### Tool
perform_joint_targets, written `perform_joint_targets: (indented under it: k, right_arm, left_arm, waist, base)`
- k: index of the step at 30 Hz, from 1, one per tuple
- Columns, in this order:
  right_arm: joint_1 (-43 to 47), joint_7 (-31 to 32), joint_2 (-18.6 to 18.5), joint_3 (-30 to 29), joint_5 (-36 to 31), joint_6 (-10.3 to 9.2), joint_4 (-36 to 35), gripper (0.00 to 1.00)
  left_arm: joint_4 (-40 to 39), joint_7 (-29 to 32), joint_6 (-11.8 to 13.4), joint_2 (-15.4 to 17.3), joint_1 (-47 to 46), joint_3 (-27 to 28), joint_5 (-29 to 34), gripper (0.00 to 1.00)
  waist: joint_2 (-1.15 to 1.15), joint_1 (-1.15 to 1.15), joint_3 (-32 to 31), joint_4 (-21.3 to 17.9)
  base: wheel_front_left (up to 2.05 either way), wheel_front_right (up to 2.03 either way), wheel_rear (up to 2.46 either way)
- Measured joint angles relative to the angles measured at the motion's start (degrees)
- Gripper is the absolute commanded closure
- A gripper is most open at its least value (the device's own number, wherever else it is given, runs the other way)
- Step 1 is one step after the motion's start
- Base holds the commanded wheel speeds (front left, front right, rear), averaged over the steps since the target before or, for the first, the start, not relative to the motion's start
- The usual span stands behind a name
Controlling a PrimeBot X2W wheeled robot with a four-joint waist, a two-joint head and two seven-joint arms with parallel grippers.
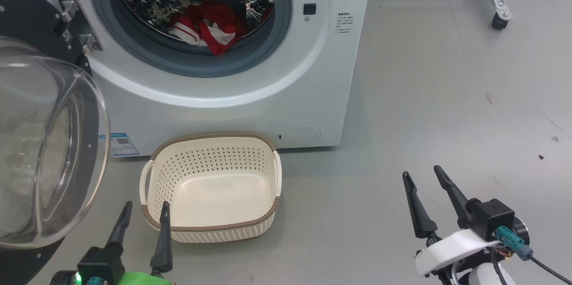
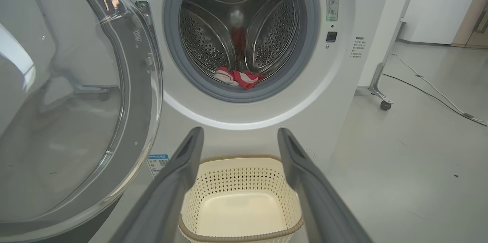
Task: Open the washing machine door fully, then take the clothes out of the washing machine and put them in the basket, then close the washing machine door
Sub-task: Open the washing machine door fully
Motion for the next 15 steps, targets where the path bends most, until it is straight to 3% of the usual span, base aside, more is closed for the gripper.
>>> perform_joint_targets:
  k: [15]
  right_arm:
    - [1.7,0.0,0.0,-0.8,0.2,-0.56,-0.9,0.0]
  left_arm:
    - [-0.7,1.2,0.2,-0.1,0.7,-1.1,0.1,0.0]
  waist:
    - [0.0,0.0,-0.6,-1.4]
  base:
    - [0.0,0.0,0.0]
